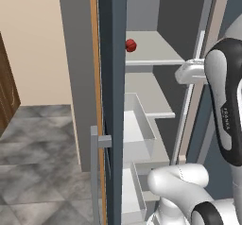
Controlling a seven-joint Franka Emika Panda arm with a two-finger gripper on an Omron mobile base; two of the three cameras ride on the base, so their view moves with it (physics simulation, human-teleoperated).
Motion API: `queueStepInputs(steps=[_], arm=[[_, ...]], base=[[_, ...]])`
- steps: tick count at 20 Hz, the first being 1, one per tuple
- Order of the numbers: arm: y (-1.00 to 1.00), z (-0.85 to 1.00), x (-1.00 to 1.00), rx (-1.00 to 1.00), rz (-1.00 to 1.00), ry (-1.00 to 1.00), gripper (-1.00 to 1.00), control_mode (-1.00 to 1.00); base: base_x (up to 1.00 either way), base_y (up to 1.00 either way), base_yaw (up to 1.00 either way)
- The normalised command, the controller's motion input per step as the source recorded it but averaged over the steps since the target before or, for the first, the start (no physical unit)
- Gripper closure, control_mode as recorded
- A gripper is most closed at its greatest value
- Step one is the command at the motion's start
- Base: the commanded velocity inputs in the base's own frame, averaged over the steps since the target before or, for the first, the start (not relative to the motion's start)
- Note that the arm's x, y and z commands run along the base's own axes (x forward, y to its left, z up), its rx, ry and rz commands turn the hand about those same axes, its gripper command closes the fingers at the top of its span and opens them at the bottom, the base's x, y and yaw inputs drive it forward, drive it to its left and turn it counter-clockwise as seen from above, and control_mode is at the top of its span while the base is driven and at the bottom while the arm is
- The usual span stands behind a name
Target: Take the bell pepper and bell pepper out of the freezer and place them in the tupperware container on the counter. Then put the tupperware containing the vegetables back in the freezer.
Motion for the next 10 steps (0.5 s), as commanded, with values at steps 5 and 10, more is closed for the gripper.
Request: queueStepInputs(steps=[5, 10], arm=[[0.0, 0.44, 0.32, 0.0, 0.16, -0.34, -1.0, -1.0], [0.11, 0.12, 0.71, -0.02, 0.16, -0.16, -1.0, -1.0]], base=[[0.0, 0.0, 0.0], [0.0, 0.0, 0.0]])
